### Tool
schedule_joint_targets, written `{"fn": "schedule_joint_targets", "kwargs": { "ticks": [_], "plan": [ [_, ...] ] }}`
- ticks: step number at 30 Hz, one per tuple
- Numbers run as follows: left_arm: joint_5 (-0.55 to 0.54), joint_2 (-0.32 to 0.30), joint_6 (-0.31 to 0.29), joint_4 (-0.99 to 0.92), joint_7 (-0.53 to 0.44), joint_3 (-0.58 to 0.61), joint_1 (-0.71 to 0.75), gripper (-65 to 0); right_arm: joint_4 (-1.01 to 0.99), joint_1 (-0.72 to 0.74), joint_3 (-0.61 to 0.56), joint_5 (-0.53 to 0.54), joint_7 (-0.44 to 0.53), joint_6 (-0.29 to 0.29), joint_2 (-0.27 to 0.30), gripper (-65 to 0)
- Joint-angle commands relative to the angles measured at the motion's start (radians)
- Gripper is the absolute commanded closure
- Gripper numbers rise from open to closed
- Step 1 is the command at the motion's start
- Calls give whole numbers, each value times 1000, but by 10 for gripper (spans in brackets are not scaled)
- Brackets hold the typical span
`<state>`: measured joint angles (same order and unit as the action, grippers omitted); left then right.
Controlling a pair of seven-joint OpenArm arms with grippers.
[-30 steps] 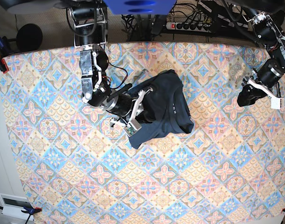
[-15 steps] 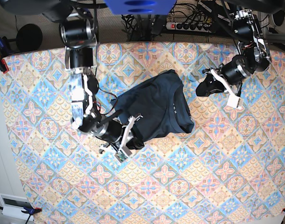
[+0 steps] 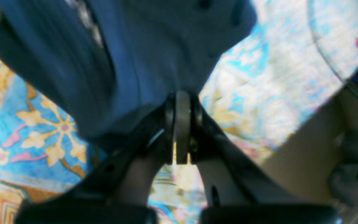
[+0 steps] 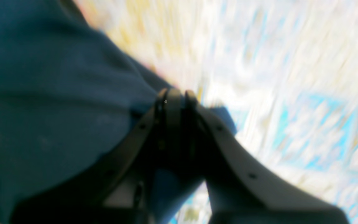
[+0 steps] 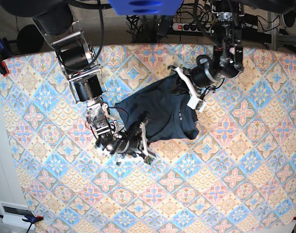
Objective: Layout the t-shirt on the table in an organized manner, then fold the t-shirt properly
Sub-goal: 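Fold the strip end over onto the bundle with the right gripper, then grasp the bundle's sides with both grippers and press it together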
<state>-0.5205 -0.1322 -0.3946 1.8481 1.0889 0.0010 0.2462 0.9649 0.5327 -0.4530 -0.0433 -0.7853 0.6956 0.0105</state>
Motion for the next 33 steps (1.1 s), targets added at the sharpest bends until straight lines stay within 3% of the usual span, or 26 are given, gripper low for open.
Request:
{"fn": "schedule_joint_targets", "kwargs": {
  "ticks": [1,8,11,15,18,22,27,33],
  "plan": [
    [7,-2,-4,-9,-23,12,-12,0,-13,48,3,-23,0,3,-2,-23],
    [125,-10,-2,-144,-100,57,-54,0,-90,54,1,-79,2,3,9,-23],
    [152,-10,-2,-192,-120,54,-86,0,-71,48,1,-79,-43,3,67,-22],
    [170,-10,-2,-276,-148,60,-150,0,114,43,3,-79,-115,3,110,-21],
    [170,-10,-2,-345,-189,60,-209,0,276,-44,6,-77,-205,3,168,-21],
    [168,-4,-2,-434,-211,60,-298,0,472,-115,7,-77,-297,3,191,-21],
    [164,9,-2,-494,-244,61,-385,0,561,-193,7,-77,-294,3,193,-20],
    [161,18,-2,-402,-238,44,-384,0,460,-182,12,-76,-234,3,188,-20]
  ]
}}
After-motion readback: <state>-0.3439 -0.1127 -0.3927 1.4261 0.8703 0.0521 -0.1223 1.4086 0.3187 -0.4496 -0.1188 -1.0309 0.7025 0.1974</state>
